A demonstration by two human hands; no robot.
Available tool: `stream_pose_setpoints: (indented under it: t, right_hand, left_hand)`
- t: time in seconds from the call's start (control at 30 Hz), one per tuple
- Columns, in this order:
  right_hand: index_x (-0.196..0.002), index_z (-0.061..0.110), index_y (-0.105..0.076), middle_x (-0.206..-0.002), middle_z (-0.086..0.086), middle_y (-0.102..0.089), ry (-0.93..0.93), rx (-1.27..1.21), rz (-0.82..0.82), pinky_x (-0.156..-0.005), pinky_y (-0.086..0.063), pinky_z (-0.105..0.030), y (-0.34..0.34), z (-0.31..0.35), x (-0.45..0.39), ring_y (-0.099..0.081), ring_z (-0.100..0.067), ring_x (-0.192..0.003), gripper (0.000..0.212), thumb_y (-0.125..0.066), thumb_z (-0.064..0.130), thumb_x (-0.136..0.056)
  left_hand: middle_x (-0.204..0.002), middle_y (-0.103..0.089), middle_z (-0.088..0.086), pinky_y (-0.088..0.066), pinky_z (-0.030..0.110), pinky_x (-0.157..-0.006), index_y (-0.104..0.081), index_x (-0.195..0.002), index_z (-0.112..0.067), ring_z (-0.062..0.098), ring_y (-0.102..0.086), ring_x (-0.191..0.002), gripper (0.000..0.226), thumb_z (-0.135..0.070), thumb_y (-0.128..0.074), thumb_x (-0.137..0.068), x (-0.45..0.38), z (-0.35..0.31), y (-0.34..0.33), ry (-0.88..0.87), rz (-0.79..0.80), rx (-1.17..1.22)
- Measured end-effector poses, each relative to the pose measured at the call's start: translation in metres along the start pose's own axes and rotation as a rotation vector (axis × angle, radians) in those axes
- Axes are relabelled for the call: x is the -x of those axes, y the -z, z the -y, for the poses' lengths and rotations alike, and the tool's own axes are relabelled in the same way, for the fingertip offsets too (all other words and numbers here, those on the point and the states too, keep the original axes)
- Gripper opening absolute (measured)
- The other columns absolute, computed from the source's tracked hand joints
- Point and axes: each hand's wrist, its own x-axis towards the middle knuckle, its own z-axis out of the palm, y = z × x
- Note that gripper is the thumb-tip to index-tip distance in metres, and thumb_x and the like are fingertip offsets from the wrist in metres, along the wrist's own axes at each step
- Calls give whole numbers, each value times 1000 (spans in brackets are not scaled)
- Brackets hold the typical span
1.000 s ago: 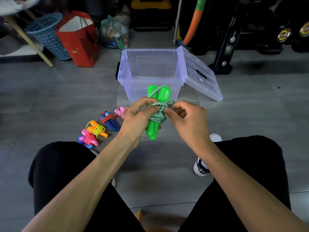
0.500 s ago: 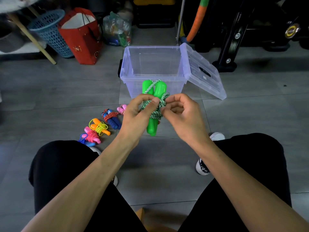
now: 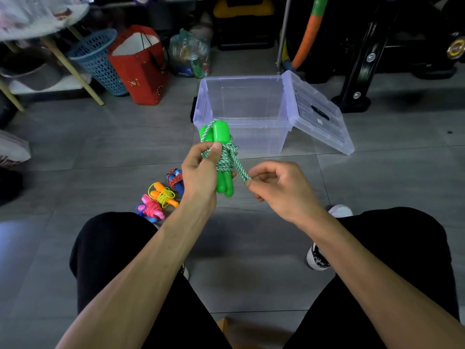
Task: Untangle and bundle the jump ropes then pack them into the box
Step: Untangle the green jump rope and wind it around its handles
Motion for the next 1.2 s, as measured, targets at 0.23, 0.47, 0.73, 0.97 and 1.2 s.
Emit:
stream_pose_setpoints:
  t: [0.23,0.47,0.73,0.97,1.2]
  right_hand:
    - [-84,12,-70,-70,0,-67,-27,57,71,-63,-52,-35,9,-9,2,-62,-13,-62,3,-73,13,-83]
    - [-108,15,-65,-95,-2,-71,-113,-58,8,-69,-53,-32,17,-6,-8,-69,-10,-73,22,-68,26,-89]
    - [-119,21,-62,-98,-2,-74,-91,-229,37,-68,-57,-29,9,-8,-16,-70,-12,-85,32,-67,10,-90]
    - [-127,19,-58,-102,5,-70,142,174,-130,-68,-55,-27,-9,-11,-28,-68,-9,-78,34,-62,25,-94]
    - [-117,17,-69,-128,-7,-54,889,742,-54,-67,-54,-39,-7,-16,-35,-56,-22,-97,31,-70,17,-86]
  left_hand:
    - [-95,-61,3,-53,33,-65,-57,-101,-19,19,-60,-84,12,-19,-65,-92,1,9,4,-84,115,-98]
    - [-105,-60,-10,-47,43,-86,-53,-110,-33,13,-57,-101,32,-21,-61,-82,7,13,11,-146,356,-270]
    - [-117,-66,11,-54,35,-90,-32,-137,-30,17,-67,-101,67,1,-66,-88,9,5,21,-155,522,-324]
    - [-106,-68,12,-58,44,-72,-46,-131,-30,24,-68,-84,60,3,-68,-85,6,-1,31,81,321,-161]
    - [-104,-66,13,-56,53,-78,-43,-135,-41,28,-65,-89,71,6,-63,-87,6,-9,47,-19,331,-247]
